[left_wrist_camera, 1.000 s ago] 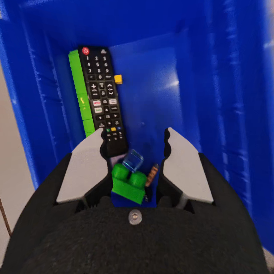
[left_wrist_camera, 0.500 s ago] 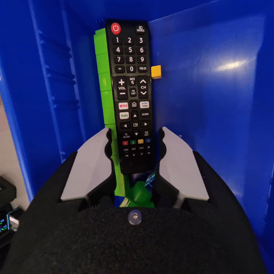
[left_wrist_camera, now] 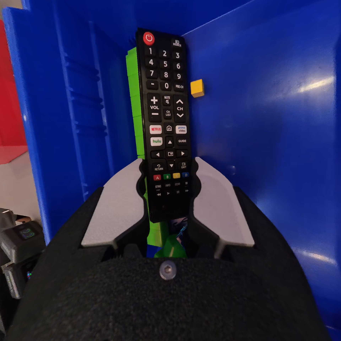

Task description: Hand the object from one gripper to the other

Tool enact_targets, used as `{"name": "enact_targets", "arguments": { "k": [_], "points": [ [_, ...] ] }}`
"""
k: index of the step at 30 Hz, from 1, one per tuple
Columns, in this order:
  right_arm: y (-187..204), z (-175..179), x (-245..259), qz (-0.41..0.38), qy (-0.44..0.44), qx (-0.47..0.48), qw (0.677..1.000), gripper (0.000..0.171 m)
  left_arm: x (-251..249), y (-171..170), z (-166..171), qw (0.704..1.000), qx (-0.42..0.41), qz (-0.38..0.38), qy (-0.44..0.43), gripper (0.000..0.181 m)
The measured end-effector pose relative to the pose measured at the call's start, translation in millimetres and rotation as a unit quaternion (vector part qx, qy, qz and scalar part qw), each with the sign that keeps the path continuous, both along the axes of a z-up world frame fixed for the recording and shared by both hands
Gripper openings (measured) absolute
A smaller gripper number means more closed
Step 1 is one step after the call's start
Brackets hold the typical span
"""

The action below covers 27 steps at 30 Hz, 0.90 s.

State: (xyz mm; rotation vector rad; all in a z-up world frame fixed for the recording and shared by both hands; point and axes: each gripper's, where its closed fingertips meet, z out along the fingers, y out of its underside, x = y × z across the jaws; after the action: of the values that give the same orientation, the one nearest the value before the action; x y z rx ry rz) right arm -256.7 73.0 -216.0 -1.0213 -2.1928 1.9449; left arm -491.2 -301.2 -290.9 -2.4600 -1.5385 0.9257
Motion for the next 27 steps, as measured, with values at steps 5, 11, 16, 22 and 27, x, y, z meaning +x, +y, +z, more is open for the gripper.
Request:
{"name": "enact_targets", "arguments": {
  "k": [5,11,16,22,27],
  "points": [
    [3,1,-1,-0.006,0.001,-0.003,1.000,0.030,2,2,4,0.999,-0.030,-0.015,0.018,0.047],
    [4,3,0,-0.009,0.001,-0.006,1.000,0.030,1,1,26,0.997,-0.041,-0.019,0.058,0.047],
    [4,4,1,-0.010,0.001,-0.007,1.000,0.029,2,5,48,0.995,-0.021,-0.027,0.098,0.047],
    [5,7,-2,-0.022,-0.006,-0.023,0.999,0.031,14,33,89,0.983,0.073,-0.067,0.157,0.046],
    [-9,8,-16,-0.006,-0.042,-0.043,0.998,0.035,48,92,144,0.953,0.103,-0.176,0.223,0.046]
  ]
}}
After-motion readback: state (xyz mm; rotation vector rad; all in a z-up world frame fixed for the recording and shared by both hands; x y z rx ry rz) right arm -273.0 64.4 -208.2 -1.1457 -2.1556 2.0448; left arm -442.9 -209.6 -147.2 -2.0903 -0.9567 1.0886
